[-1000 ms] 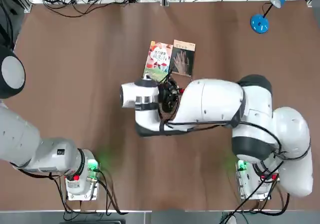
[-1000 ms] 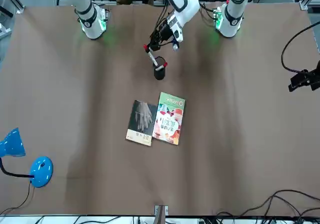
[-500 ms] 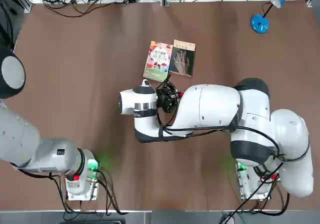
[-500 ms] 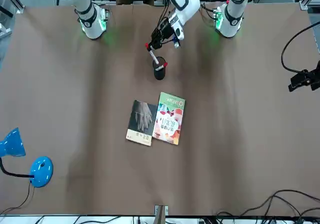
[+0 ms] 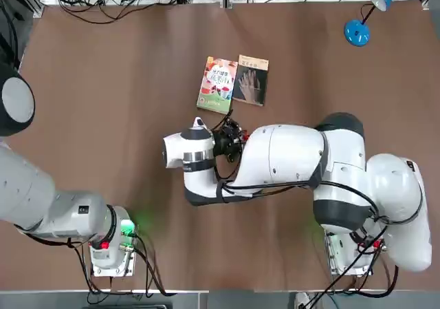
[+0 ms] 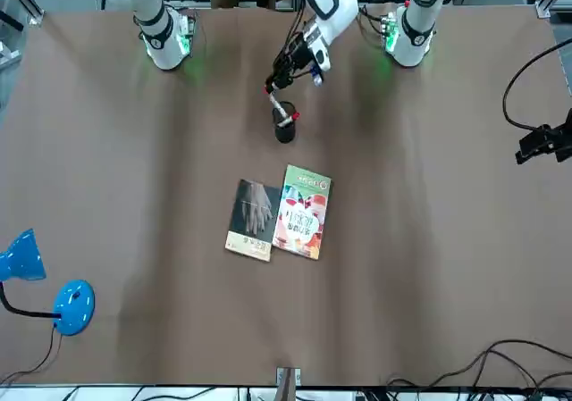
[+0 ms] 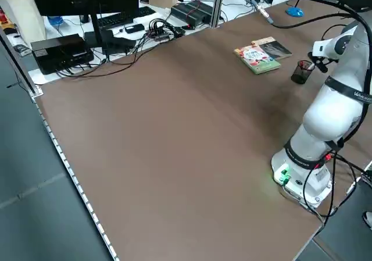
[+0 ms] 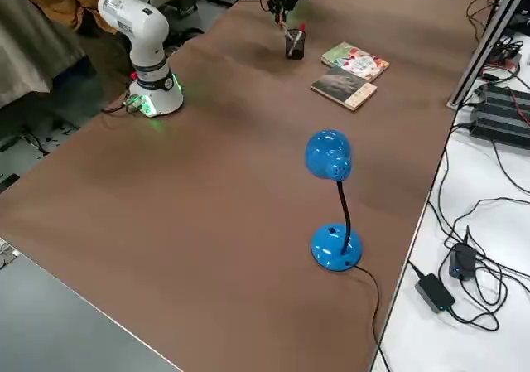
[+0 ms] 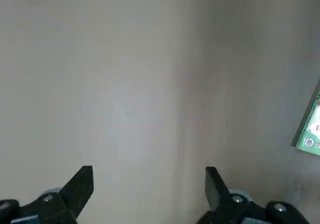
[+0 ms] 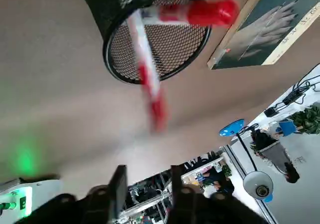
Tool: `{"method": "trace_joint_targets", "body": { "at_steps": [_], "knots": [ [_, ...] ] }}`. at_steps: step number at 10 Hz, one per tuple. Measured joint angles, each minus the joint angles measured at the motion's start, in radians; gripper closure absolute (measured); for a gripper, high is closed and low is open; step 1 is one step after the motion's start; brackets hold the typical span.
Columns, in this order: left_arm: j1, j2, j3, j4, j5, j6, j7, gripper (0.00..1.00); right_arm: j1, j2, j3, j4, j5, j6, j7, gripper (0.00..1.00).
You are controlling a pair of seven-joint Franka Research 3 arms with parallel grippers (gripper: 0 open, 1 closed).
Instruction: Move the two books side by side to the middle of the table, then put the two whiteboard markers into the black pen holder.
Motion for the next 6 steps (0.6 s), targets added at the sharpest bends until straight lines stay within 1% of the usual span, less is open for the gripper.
{"method": "trace_joint_targets", "body": {
  "at_steps": [1, 2, 4, 6],
  "knots": [
    [0.0, 0.0, 0.0, 0.0, 0.0, 0.0, 0.0, 0.01, 0.0, 0.0, -0.004, 0.015, 0.0, -0.001, 0.0, 0.36],
    [0.0, 0.0, 0.0, 0.0, 0.0, 0.0, 0.0, 0.01, -0.002, -0.001, -0.012, 0.034, 0.0, -0.006, 0.0, 0.25],
    [0.0, 0.0, 0.0, 0.0, 0.0, 0.0, 0.0, 0.01, -0.034, -0.013, -0.029, 0.077, -0.001, -0.038, 0.001, 0.16],
    [0.0, 0.0, 0.0, 0.0, 0.0, 0.0, 0.0, 0.01, -0.129, -0.076, -0.036, 0.122, -0.002, -0.053, -0.001, 0.12]
  ]
}}
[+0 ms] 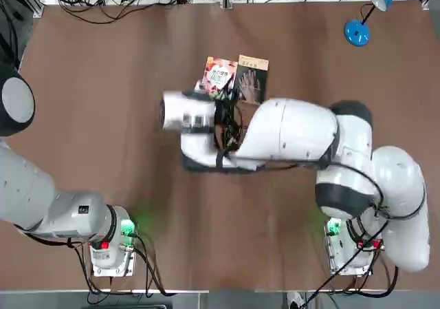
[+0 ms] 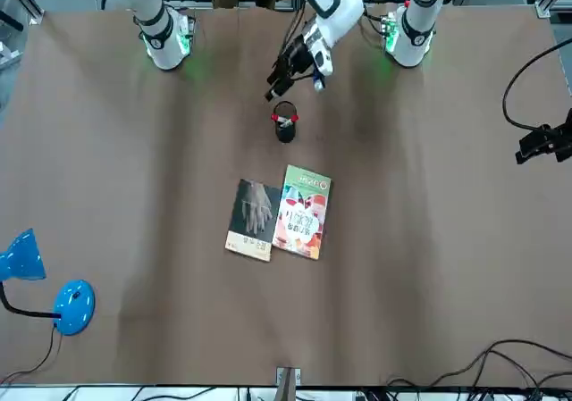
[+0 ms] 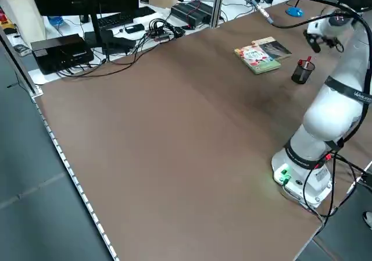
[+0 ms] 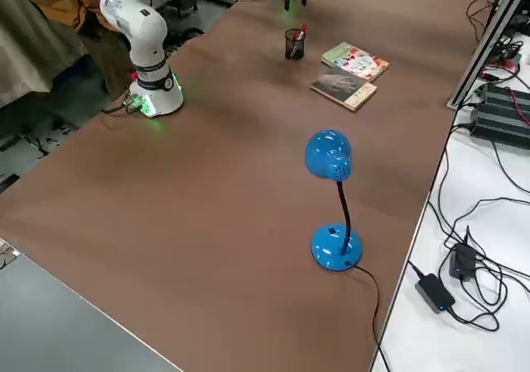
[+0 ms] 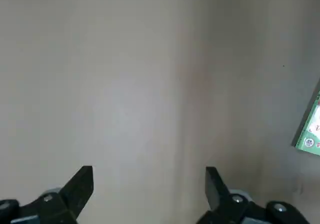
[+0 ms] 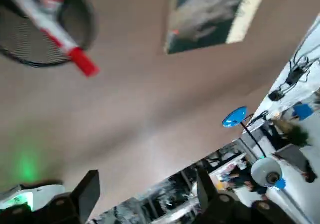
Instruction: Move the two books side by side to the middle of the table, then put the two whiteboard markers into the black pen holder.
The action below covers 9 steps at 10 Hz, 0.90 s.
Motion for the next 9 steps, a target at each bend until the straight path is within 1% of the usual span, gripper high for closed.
{"method": "trace_joint_targets", "body": {
  "at_steps": [2, 3, 4, 5, 7, 9],
  "knots": [
    [0.0, 0.0, 0.0, 0.0, 0.0, 0.0, 0.0, 0.01, -0.134, -0.101, -0.004, 0.012, 0.004, 0.0, -0.003, 0.09],
    [0.0, 0.0, 0.0, 0.0, 0.0, 0.0, 0.0, 0.01, -0.222, -0.146, -0.005, 0.019, 0.029, 0.009, -0.005, 0.06],
    [0.0, 0.0, 0.0, -0.001, 0.0, 0.0, 0.0, 0.01, -0.331, -0.18, -0.007, 0.038, 0.1, 0.022, -0.006, 0.02],
    [0.0, 0.0, -0.001, -0.001, 0.0, 0.0, 0.0, 0.01, -0.441, -0.207, -0.008, 0.062, 0.182, 0.029, -0.007, 0.0],
    [0.0, -0.001, -0.001, 0.0, 0.0, 0.0, 0.0, 0.01, -0.635, -0.25, -0.007, 0.089, 0.269, 0.043, -0.011, 0.01],
    [-0.001, -0.001, -0.001, -0.001, 0.0, 0.0, 0.0, 0.01, -0.802, -0.271, -0.006, 0.107, 0.385, 0.096, -0.008, 0.01]
  ]
}}
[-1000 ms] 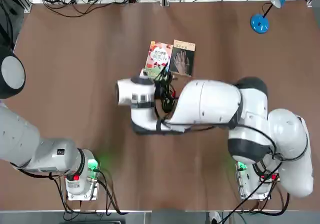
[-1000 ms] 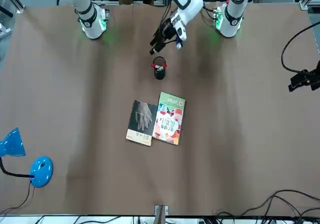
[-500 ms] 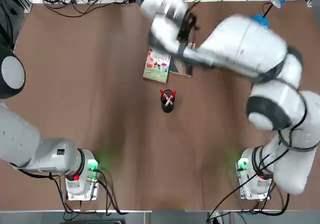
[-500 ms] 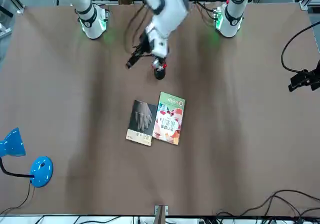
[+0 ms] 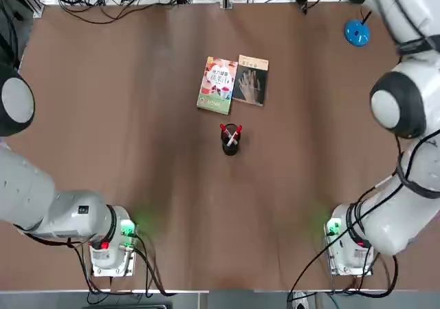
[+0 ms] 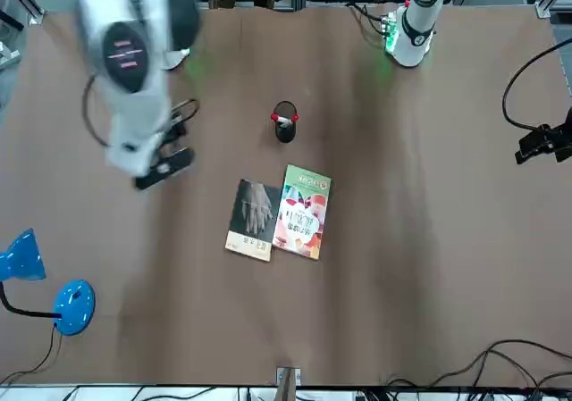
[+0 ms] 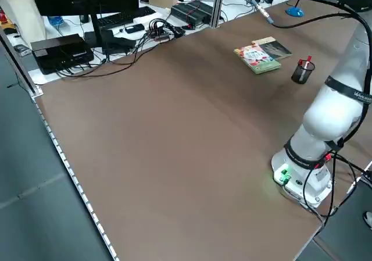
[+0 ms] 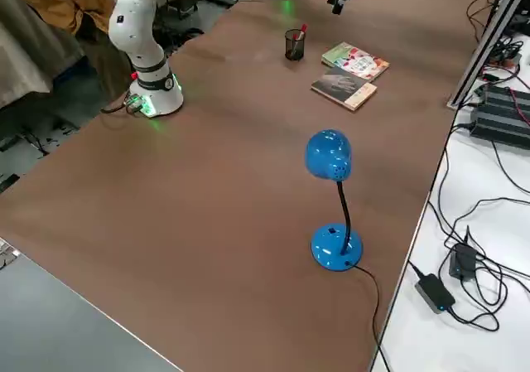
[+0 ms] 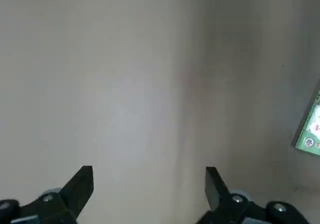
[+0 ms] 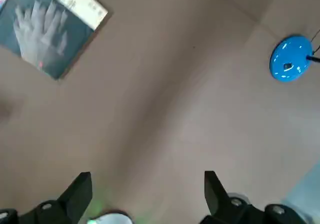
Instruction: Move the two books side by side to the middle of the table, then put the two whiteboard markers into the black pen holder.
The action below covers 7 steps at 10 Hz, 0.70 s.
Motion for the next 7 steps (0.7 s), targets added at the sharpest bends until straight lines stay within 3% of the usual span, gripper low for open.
{"method": "trace_joint_targets", "body": {
  "at_steps": [2, 5, 7],
  "knots": [
    [-0.001, 0.0, -0.001, 0.0, 0.0, 0.0, 0.0, 0.01, -0.153, -0.002, 0.0, 0.011, 0.077, 0.082, 0.0, 0.01],
    [-0.002, -0.007, -0.004, 0.002, 0.0, 0.0, -0.001, 0.01, -0.28, -0.004, 0.006, 0.013, 0.059, 0.221, -0.001, 0.0],
    [-0.003, -0.019, -0.005, 0.002, 0.0, -0.006, -0.009, 0.01, -0.36, -0.029, 0.08, -0.005, 0.044, 0.251, 0.002, 0.0]
  ]
}}
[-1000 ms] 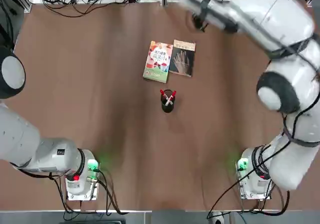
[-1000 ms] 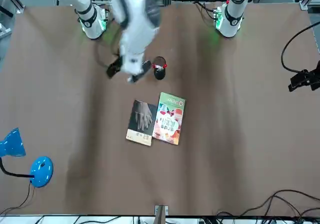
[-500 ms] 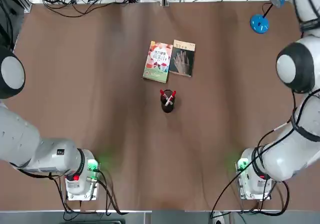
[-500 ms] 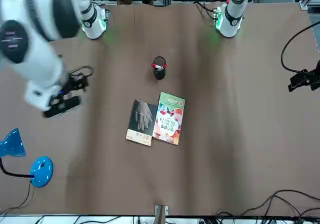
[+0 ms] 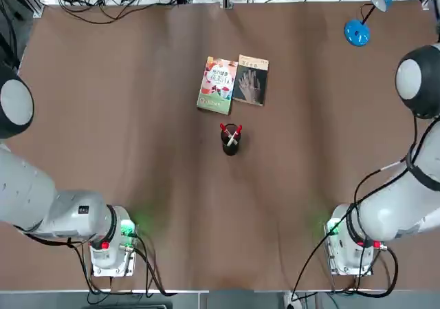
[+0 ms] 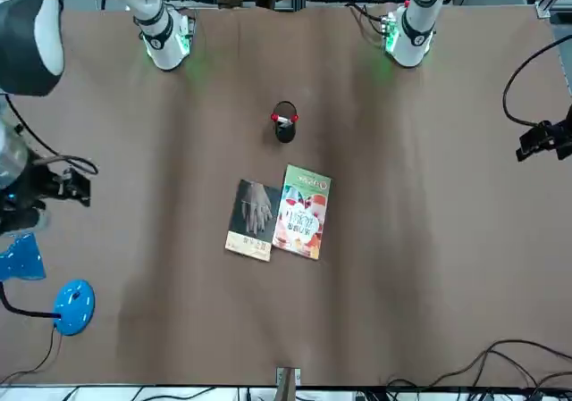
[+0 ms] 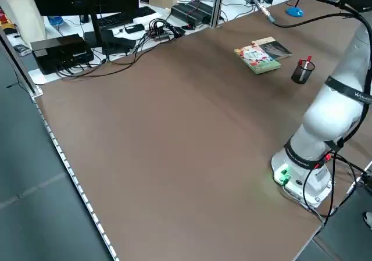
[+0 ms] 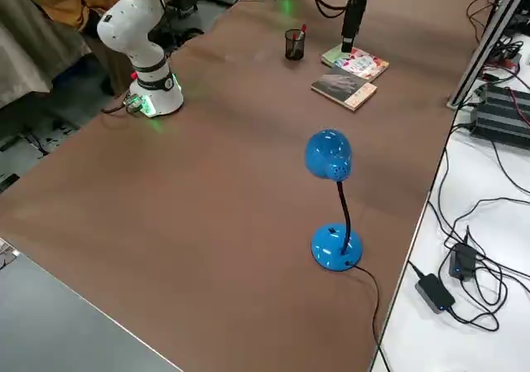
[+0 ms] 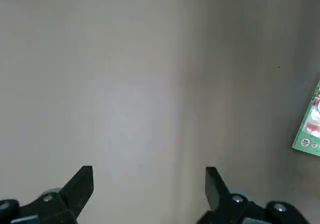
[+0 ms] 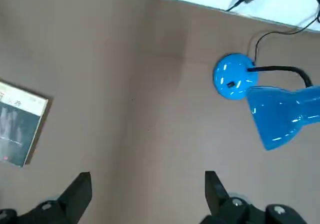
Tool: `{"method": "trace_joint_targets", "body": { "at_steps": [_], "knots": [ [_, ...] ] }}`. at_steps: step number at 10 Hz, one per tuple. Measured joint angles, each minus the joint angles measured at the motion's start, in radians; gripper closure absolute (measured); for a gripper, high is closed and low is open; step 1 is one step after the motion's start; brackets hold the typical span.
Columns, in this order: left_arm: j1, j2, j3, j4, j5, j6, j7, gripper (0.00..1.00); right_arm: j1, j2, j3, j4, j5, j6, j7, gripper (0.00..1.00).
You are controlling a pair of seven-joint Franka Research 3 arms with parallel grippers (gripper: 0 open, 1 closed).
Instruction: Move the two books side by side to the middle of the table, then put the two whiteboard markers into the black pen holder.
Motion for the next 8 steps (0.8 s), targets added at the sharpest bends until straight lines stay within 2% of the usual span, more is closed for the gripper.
{"method": "trace_joint_targets", "body": {
  "at_steps": [1, 2, 4, 6, 8],
  "knots": [
    [-0.002, -0.009, -0.001, -0.001, 0.0, -0.005, -0.004, 0.01, -0.056, -0.038, 0.052, -0.06, 0.0, 0.049, 0.005, 0.0],
    [-0.007, -0.016, -0.003, -0.004, 0.0, -0.01, -0.006, 0.01, -0.093, -0.093, 0.076, -0.15, 0.005, 0.095, 0.012, 0.0],
    [-0.011, -0.019, -0.029, -0.01, -0.001, -0.011, -0.015, 0.01, -0.108, -0.189, 0.084, -0.278, 0.019, 0.116, 0.037, 0.0],
    [-0.011, -0.017, -0.089, -0.016, -0.001, -0.01, -0.068, 0.01, -0.108, -0.222, 0.091, -0.31, 0.019, 0.121, 0.047, 0.0],
    [-0.01, -0.017, -0.1, -0.02, -0.001, -0.01, -0.08, 0.01, -0.108, -0.223, 0.092, -0.318, 0.019, 0.134, 0.05, 0.0]
  ]
}}
